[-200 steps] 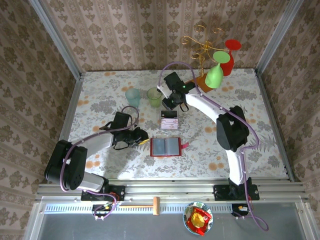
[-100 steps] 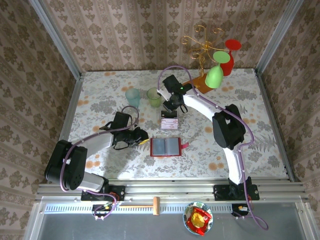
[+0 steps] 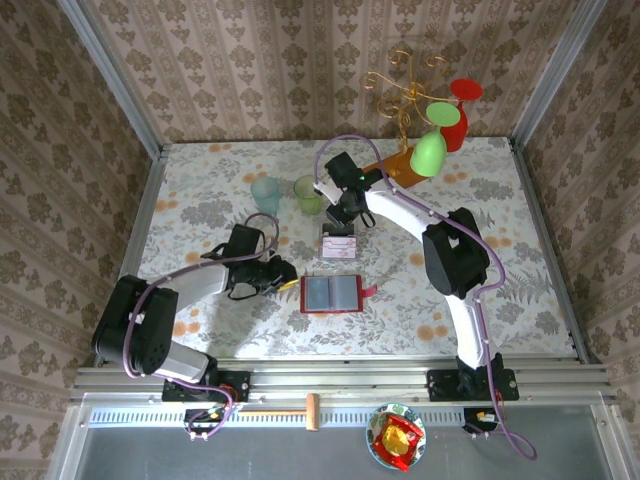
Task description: Take the credit cards out of the card holder
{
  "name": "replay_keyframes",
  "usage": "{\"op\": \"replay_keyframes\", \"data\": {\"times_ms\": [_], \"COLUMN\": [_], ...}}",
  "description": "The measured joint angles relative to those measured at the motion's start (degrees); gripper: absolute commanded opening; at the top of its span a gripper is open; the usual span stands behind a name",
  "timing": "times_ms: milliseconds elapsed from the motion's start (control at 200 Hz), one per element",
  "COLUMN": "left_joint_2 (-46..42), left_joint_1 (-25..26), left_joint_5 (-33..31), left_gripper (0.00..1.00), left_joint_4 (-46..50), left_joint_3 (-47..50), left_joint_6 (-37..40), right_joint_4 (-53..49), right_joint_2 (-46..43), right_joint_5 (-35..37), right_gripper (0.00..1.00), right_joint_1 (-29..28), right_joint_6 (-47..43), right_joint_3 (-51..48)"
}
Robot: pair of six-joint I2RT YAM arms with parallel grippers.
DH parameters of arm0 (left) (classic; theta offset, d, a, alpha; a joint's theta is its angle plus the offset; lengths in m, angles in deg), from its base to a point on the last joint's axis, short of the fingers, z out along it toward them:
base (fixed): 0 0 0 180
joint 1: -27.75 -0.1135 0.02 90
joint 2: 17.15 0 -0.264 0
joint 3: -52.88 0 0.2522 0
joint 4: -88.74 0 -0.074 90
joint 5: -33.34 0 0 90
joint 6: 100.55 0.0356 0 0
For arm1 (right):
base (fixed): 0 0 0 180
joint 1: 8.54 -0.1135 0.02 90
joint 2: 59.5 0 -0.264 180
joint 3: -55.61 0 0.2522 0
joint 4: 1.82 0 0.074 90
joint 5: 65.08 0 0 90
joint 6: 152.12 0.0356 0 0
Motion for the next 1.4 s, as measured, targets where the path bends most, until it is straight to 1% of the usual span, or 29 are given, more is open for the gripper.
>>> {"op": "replay_keyframes", "data": {"times_ms": [240, 355, 445, 540, 670, 765, 895, 1015, 1120, 1240, 1400], "left_joint_2": [0.2, 0.8, 1.9, 2.9, 3.5, 4.2, 5.0, 5.0, 4.8, 4.8, 4.8], "left_joint_1": [0.0, 0.3, 0.7, 0.8, 2.6, 3.6, 4.0, 4.2, 4.2, 4.2, 4.5], "left_joint_5": [0.0, 0.5, 1.1, 1.7, 2.0, 2.5, 2.6, 2.1, 2.1, 1.4, 0.5], "left_gripper": [0.21, 0.20, 0.17, 0.14, 0.12, 0.10, 0.09, 0.08, 0.08, 0.08, 0.07], "left_joint_4": [0.0, -0.3, -0.9, -1.4, -2.4, -3.1, -3.2, -2.9, -2.9, -2.8, -2.9], "left_joint_3": [-0.6, -0.7, -0.7, -0.7, -0.7, -0.7, -0.7, -0.7, -0.1, 0.9, 2.5], "left_joint_6": [0.0, 0.0, 0.0, 0.0, 0.0, 0.0, 0.0, -0.1, -0.1, -0.3, -0.5], "right_joint_4": [0.2, 0.3, 0.9, 2.9, 5.6, 7.3, 9.0, 10.7, 11.4, 12.7, 14.9], "right_joint_2": [-0.6, -3.5, -6.7, -11.0, -15.9, -18.5, -20.4, -21.7, -21.7, -21.8, -21.9], "right_joint_5": [0.0, -0.1, -1.0, -2.4, -4.8, -6.6, -11.1, -15.6, -19.6, -23.2, -26.3], "right_gripper": [0.38, 0.37, 0.36, 0.33, 0.29, 0.22, 0.18, 0.20, 0.22, 0.24, 0.27], "right_joint_1": [-0.3, -0.5, -0.7, -1.3, -2.1, -2.7, -3.1, -4.3, -6.0, -8.1, -10.1], "right_joint_6": [0.1, 1.2, 3.7, 8.2, 16.2, 23.9, 34.7, 43.2, 48.5, 52.2, 56.2], "right_joint_3": [-1.1, -4.3, -7.0, -11.1, -16.2, -19.7, -23.8, -28.8, -31.6, -34.2, -37.7]}}
